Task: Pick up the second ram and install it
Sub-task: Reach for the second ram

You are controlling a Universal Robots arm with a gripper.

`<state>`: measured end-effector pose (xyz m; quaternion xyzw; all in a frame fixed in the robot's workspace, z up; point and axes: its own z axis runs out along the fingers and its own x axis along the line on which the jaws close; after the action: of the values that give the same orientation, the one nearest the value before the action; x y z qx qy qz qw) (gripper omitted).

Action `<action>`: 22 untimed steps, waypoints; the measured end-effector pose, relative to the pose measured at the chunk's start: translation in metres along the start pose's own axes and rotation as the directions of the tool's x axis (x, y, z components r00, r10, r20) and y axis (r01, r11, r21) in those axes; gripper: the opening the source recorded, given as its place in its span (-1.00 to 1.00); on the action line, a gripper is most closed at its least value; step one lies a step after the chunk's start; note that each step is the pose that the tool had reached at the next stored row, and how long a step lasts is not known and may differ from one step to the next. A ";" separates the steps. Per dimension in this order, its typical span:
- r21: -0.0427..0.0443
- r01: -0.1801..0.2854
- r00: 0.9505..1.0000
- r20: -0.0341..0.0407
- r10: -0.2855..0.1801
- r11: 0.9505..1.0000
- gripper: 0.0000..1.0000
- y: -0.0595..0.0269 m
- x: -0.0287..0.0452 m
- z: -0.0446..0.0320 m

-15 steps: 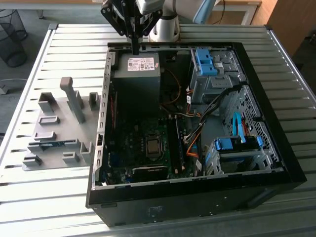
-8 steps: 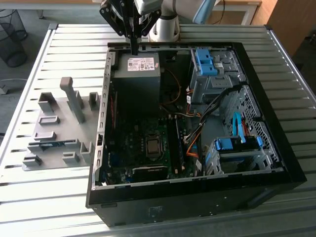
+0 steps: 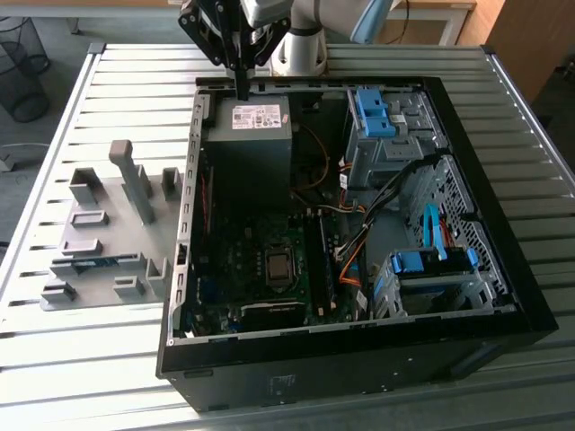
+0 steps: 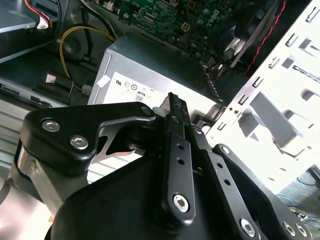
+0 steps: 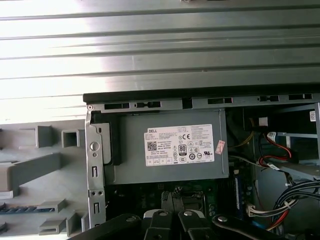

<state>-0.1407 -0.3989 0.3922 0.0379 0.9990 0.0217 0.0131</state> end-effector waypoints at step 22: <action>0.000 0.000 1.000 0.000 0.000 1.000 -0.79 -0.0007 0.0092 0.0004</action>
<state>-0.1499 -0.3989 0.3915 0.0379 0.9990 0.0217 0.0130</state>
